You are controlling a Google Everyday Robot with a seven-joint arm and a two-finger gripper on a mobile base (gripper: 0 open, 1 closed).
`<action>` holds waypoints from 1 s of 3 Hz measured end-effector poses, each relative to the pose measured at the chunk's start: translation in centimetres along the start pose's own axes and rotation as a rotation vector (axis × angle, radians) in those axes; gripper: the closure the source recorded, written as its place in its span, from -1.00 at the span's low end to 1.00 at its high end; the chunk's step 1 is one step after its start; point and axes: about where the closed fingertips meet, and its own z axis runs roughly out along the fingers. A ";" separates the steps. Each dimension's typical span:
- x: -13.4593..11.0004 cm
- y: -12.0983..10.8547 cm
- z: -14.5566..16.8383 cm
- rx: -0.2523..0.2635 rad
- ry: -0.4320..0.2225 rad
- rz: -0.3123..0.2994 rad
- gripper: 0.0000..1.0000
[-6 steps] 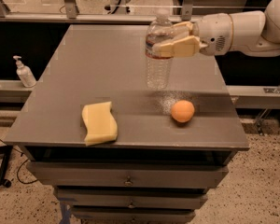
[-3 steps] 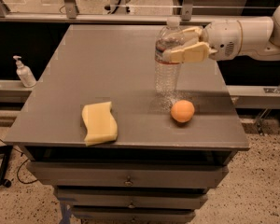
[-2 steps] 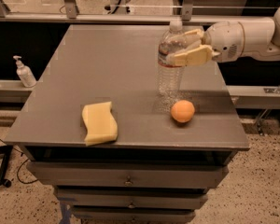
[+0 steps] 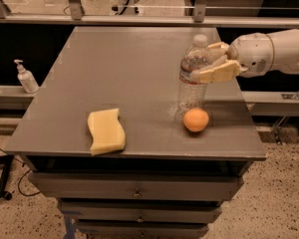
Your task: Move water bottle near orange
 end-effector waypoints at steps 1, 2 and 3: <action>0.7 0.3 0.0 -0.014 -0.014 -0.001 1.00; 1.2 0.4 0.1 -0.024 -0.025 -0.003 1.00; 1.4 0.5 0.3 -0.033 -0.030 -0.003 0.65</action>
Offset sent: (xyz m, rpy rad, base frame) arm -0.0064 -0.0062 -0.0192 0.0360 0.0034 0.0356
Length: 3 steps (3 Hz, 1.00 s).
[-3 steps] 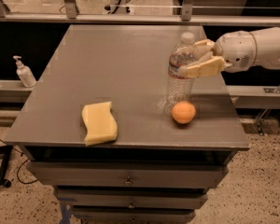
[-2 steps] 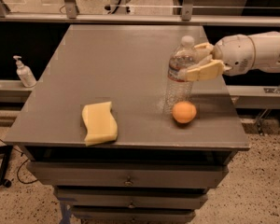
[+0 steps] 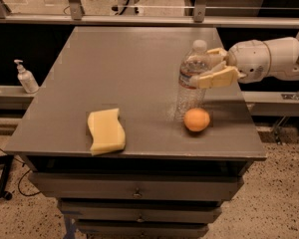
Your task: Move water bottle near orange
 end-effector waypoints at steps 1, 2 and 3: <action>-0.2 0.1 0.2 -0.012 0.002 -0.002 0.17; -0.1 0.2 0.3 -0.025 0.002 0.001 -0.27; 0.0 0.3 0.3 -0.038 0.000 0.004 -0.74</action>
Offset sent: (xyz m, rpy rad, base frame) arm -0.0058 -0.0021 -0.0019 -0.0055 0.0114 0.0388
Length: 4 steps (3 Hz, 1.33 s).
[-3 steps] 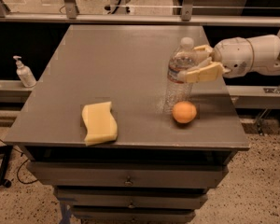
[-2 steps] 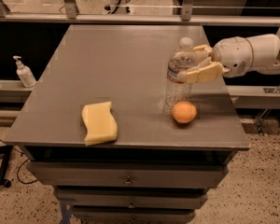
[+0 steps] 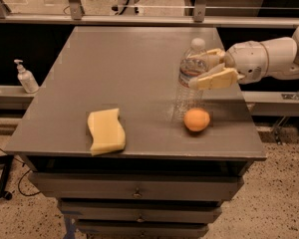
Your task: Move water bottle near orange
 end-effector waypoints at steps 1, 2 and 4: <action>0.0 0.1 0.0 -0.008 0.000 0.002 -1.00; -0.1 0.2 -0.5 -0.007 0.009 0.003 -1.00; -4.1 -0.5 -7.0 0.120 0.018 -0.055 -1.00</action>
Offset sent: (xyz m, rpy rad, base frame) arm -0.0064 -0.0170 0.0035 -0.0241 0.0052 0.0070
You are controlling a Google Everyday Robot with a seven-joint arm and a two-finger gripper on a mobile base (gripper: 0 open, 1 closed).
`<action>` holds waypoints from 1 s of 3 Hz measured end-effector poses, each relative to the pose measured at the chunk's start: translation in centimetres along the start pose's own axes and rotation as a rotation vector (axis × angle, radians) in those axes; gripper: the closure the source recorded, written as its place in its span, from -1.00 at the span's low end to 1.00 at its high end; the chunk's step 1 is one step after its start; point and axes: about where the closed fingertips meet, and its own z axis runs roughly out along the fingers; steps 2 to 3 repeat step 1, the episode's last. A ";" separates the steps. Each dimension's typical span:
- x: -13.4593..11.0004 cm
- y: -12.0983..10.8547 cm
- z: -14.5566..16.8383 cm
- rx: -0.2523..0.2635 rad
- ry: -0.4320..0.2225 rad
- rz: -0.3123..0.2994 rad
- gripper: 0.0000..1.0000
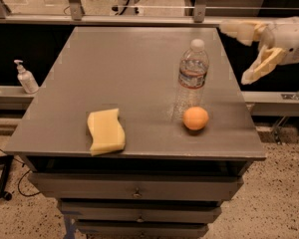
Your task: Move water bottle near orange
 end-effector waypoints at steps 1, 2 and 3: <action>-1.9 -0.9 -1.4 0.047 -0.008 -0.048 -1.00; -1.9 -0.9 -1.4 0.047 -0.008 -0.048 -1.00; -1.9 -0.9 -1.4 0.047 -0.008 -0.048 -1.00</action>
Offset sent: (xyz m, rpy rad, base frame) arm 0.0000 0.0000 0.0000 0.0000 0.0000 0.0000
